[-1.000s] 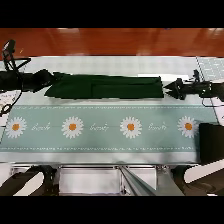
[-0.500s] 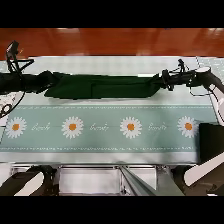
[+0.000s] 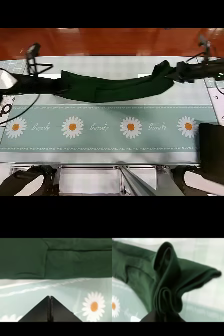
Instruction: Fold the shirts.
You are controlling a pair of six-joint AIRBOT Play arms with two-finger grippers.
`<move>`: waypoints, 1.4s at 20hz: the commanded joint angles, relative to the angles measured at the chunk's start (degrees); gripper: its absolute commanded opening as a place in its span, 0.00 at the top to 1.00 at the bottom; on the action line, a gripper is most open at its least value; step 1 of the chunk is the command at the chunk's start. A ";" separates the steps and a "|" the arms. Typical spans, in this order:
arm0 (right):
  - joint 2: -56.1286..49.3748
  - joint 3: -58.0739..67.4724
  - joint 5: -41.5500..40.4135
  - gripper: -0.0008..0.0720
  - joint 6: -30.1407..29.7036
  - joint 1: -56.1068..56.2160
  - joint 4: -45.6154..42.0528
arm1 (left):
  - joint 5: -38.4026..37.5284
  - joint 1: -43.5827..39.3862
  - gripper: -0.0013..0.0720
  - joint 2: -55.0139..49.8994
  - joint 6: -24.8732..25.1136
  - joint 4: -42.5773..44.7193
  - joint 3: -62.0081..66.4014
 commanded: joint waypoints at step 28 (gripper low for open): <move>31.12 -15.69 -5.31 0.96 7.08 3.74 16.26 | -5.29 -8.09 0.95 -11.45 -2.10 -1.16 13.49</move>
